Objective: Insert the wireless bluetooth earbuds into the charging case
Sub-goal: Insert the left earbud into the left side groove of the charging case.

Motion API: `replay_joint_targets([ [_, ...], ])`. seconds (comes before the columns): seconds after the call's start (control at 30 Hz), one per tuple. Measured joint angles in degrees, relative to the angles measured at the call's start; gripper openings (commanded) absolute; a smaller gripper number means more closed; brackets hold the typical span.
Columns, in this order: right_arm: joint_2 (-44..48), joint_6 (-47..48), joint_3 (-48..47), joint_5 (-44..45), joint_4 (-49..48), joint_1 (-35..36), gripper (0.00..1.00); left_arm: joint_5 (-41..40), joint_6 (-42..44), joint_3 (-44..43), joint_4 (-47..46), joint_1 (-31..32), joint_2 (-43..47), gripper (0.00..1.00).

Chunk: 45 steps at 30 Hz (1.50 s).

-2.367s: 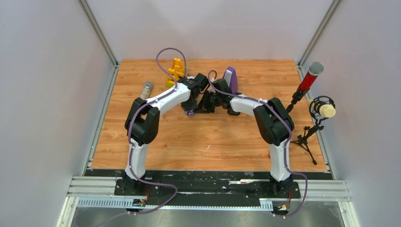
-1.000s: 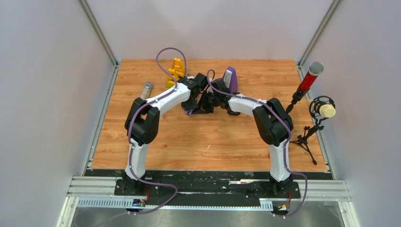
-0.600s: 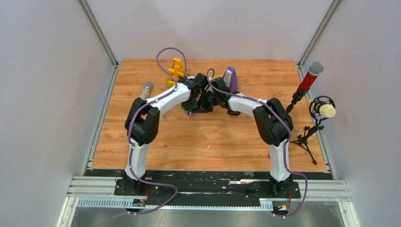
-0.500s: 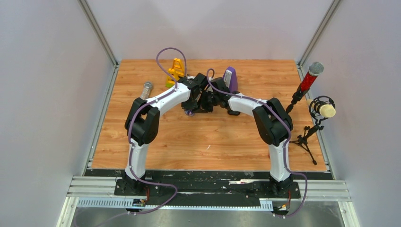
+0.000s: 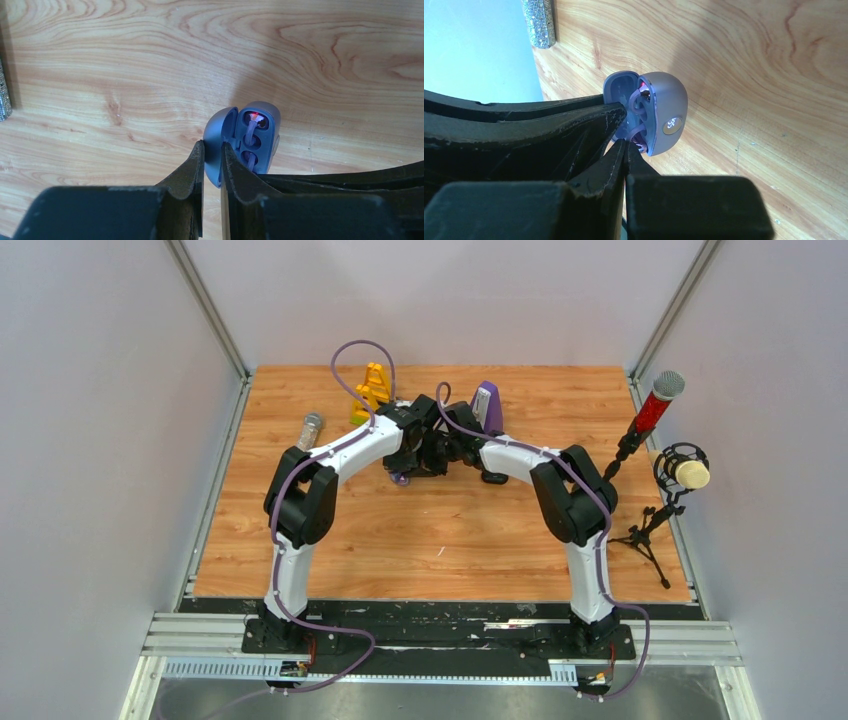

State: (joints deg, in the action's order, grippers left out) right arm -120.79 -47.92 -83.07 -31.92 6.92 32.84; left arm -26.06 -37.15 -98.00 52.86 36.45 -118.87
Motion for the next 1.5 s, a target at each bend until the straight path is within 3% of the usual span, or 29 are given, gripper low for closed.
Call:
replay_joint_targets([
  [0.9,-1.60,4.02,-2.27,-3.30,-0.22,-0.04,0.05,-0.22,0.70,0.46,-0.63,-0.22,0.59,0.00],
  [1.5,0.13,-6.84,4.22,-11.72,-13.70,-3.69,0.00,1.44,1.53,0.46,-1.40,-0.15,1.90,0.00],
])
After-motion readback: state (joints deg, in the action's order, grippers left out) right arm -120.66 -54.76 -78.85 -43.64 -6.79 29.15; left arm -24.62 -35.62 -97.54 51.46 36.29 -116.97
